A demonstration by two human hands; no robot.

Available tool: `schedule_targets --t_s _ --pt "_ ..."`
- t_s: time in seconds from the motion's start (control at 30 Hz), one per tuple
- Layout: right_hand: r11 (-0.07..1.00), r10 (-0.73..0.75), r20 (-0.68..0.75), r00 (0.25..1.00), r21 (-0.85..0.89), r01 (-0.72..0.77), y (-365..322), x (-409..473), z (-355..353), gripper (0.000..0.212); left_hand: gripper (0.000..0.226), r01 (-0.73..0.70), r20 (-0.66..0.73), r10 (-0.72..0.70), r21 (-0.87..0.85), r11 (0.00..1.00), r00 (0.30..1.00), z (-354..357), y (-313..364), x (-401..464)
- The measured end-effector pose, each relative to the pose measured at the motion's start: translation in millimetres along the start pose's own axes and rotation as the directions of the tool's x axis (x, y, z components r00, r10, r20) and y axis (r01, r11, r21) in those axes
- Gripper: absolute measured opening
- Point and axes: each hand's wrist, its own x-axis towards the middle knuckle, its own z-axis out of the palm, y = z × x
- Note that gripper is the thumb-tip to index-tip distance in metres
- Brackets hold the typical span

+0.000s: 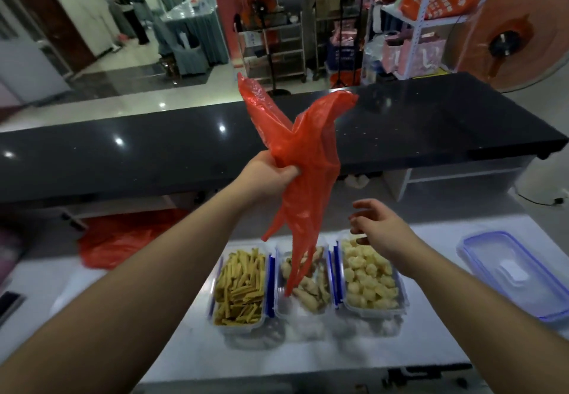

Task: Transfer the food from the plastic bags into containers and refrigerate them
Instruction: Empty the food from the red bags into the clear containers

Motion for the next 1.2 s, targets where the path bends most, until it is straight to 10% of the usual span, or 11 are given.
schedule_targets --t_s 0.37,0.53,0.67,0.97,1.2 --pt "0.842 -0.318 0.207 0.925 -0.386 0.376 -73 -3 104 0.013 0.017 0.038 0.092 -0.099 0.513 0.857 0.991 -94 -80 -19" --pt "0.610 -0.582 0.373 0.722 -0.386 0.691 -122 -11 184 0.009 0.010 -0.020 0.166 -0.146 0.724 0.689 0.975 -144 -141 -21" --pt "0.228 -0.693 0.507 0.513 -0.520 0.823 -129 5 260 0.038 0.025 -0.110 0.198 -0.119 0.850 0.514 0.973 -167 -201 -21" --pt "0.044 -0.368 0.625 0.689 -0.728 0.684 -85 64 393 0.076 0.024 -0.163 0.212 -0.065 0.885 0.435 0.975 -210 -325 -23" --pt "0.011 -0.350 0.712 0.609 -0.647 0.763 -76 87 455 0.077 0.023 -0.107 0.010 0.178 0.834 0.541 0.984 -231 -415 -18"
